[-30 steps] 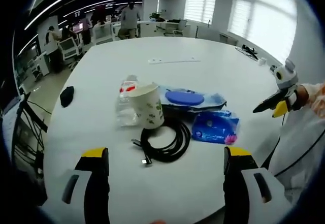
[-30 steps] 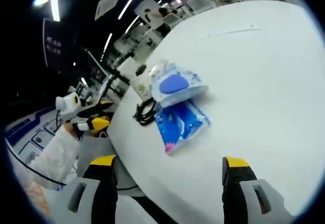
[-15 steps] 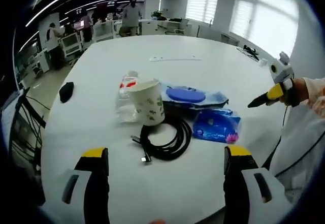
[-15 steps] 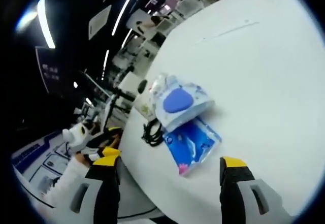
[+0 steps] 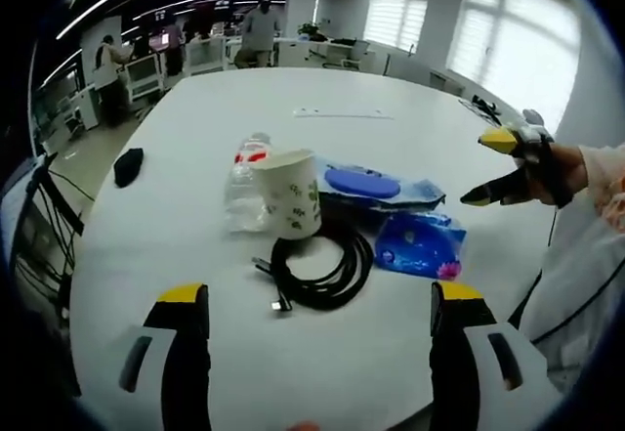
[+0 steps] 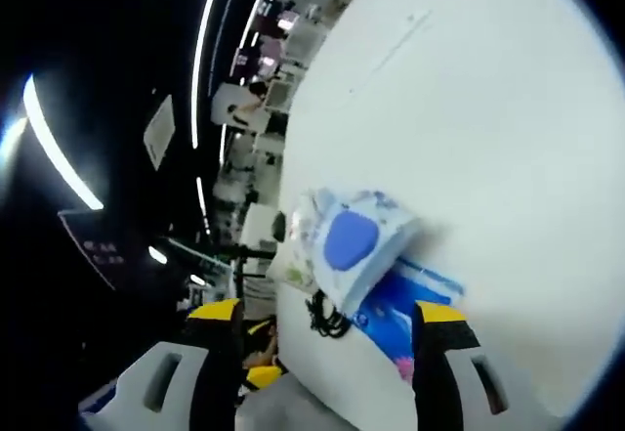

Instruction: Arrange the tabletop items into an orderly group along one side of the table until the central work area is clear of visible clutter.

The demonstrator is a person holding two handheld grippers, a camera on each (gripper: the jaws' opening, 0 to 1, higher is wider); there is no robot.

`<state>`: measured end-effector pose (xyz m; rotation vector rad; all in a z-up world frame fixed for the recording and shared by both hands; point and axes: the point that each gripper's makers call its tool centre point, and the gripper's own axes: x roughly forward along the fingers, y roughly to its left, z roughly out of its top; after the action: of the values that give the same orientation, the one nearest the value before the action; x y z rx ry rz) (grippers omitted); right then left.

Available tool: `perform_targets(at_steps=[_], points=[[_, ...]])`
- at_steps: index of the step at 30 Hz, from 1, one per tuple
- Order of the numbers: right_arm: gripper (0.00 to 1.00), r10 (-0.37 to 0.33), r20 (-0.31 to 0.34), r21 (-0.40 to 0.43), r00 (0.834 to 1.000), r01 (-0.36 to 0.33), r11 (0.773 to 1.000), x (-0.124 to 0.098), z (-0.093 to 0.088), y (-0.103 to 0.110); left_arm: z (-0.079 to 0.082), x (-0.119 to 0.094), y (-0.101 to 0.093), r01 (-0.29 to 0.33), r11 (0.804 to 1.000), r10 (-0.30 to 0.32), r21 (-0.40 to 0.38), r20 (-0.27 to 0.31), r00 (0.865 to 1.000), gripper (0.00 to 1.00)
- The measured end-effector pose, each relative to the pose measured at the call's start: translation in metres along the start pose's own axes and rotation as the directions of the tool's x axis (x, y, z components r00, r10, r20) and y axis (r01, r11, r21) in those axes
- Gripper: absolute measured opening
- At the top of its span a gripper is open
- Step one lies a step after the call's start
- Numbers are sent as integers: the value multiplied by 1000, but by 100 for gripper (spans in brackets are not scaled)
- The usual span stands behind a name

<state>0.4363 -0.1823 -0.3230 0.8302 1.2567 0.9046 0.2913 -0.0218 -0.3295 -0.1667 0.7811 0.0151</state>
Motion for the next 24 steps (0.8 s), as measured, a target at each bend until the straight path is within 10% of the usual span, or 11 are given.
perform_targets(at_steps=[24], points=[[50, -84, 86, 380, 993, 45, 924, 55, 3, -34, 2, 1, 22, 9, 998, -6, -66, 51, 999, 95]])
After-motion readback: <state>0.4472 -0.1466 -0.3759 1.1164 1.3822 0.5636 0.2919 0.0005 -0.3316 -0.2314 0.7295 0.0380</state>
